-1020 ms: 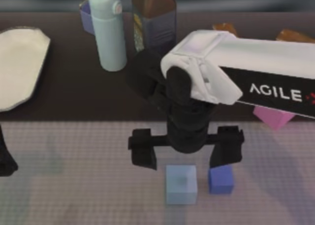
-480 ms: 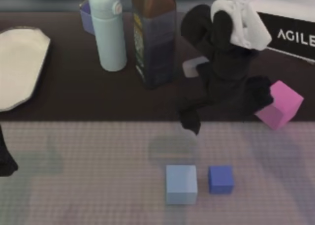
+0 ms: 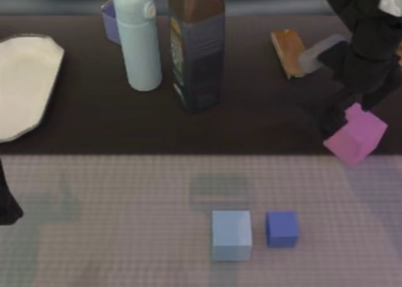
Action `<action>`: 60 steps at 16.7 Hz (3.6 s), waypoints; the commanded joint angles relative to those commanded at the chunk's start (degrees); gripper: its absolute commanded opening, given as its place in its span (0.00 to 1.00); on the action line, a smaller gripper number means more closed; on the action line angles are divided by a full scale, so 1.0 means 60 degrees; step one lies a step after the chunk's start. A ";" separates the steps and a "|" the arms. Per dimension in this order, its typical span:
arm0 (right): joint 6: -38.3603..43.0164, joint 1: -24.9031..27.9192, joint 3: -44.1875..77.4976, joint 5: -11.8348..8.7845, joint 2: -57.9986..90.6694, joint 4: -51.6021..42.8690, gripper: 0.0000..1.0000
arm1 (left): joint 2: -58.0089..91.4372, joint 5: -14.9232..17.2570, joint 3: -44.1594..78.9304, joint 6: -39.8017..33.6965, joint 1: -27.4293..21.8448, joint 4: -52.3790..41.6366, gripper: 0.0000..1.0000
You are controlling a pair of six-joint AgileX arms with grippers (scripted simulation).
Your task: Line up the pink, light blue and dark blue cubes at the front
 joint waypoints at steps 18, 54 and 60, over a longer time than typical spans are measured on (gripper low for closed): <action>-0.0995 -0.0661 -0.1617 -0.0020 0.0965 0.2865 1.00 | 0.0000 0.0000 0.0000 0.0000 0.0000 0.0000 1.00; -0.0989 -0.0564 -0.0264 -0.0053 0.0073 0.0663 0.00 | 0.0000 0.0000 0.0000 0.0000 0.0000 0.0000 1.00; -0.0652 -0.0404 -0.0130 -0.0057 0.0191 0.0619 0.00 | 0.0000 0.0000 0.0000 0.0000 0.0000 0.0000 1.00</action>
